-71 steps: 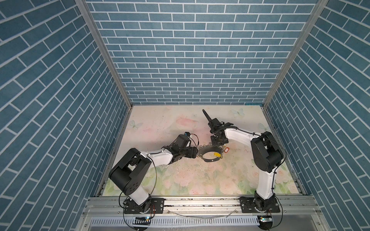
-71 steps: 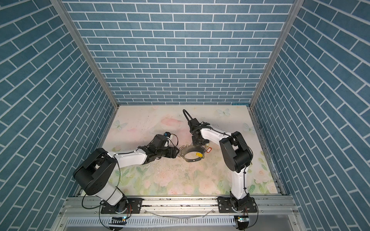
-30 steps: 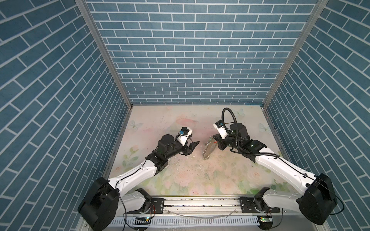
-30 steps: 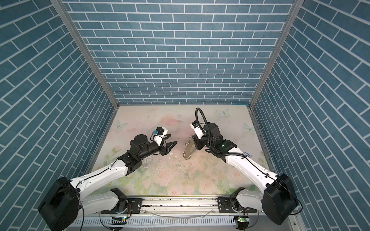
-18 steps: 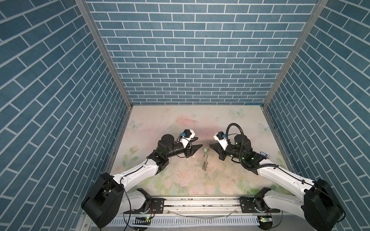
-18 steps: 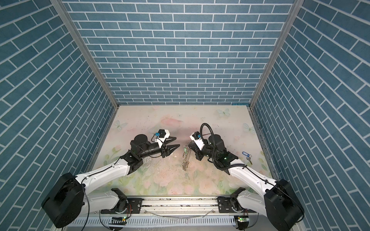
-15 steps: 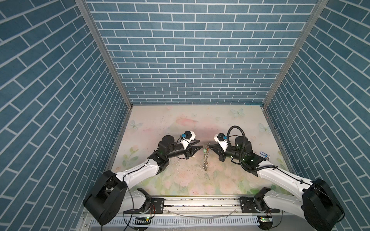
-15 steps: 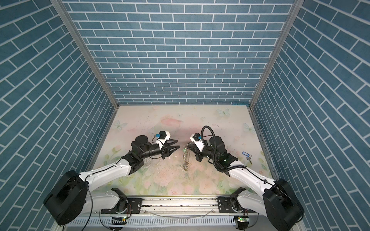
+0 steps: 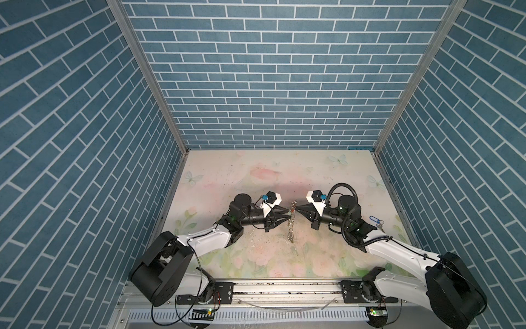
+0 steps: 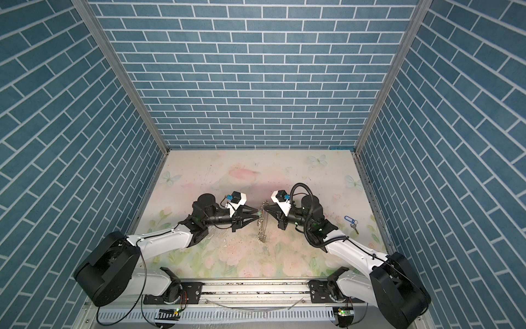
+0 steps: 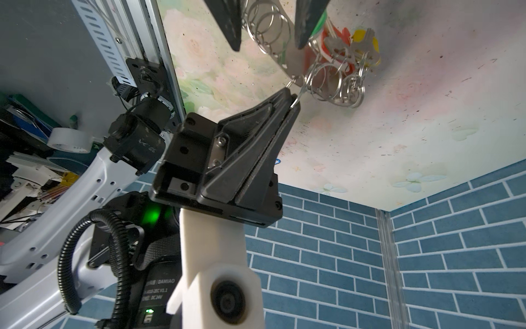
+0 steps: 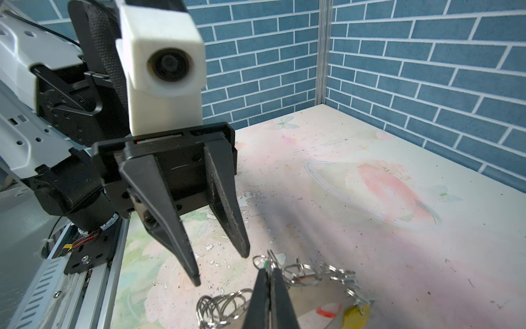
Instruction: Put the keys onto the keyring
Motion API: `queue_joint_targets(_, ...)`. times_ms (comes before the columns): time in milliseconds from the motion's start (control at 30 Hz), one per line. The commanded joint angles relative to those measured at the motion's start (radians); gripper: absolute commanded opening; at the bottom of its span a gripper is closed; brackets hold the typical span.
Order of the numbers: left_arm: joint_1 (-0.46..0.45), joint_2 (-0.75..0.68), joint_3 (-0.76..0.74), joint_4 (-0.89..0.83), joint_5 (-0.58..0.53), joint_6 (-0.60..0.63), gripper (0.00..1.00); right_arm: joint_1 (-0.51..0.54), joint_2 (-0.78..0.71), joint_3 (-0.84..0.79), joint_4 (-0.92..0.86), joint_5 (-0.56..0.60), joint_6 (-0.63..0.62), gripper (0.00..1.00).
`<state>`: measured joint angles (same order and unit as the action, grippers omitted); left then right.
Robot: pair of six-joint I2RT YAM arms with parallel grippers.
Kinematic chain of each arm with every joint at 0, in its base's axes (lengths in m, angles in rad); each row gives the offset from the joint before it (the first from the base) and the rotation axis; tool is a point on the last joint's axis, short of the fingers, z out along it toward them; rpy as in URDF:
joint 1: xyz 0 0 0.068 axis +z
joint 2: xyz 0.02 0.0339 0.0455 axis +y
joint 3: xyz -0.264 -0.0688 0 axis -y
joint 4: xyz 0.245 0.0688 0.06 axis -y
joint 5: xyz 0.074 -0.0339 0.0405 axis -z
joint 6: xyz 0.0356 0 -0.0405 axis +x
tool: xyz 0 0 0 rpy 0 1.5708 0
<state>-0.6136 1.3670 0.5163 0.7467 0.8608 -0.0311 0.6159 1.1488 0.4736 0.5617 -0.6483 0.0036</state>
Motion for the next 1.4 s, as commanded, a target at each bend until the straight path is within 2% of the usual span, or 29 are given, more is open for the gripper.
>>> queue_joint_targets(0,0.003,0.001,-0.006,0.032,0.053,0.014,0.32,-0.003,0.016,-0.01,0.076,-0.064,0.006,0.0)
queue_joint_targets(233,0.003,0.033,-0.005,0.059,0.053,0.012,0.36,-0.004,0.049,-0.01,0.129,-0.125,0.025,0.0)
queue_joint_targets(467,0.003,0.04,-0.032,0.098,0.042,0.029,0.29,-0.004,0.06,-0.015,0.166,-0.154,0.047,0.0)
queue_joint_targets(867,0.019,0.056,-0.045,0.174,0.079,-0.008,0.3,-0.004,0.069,-0.006,0.161,-0.22,0.059,0.0)
queue_joint_targets(1367,0.028,0.118,-0.037,0.286,0.159,-0.09,0.19,0.004,0.094,0.005,0.185,-0.254,0.084,0.0)
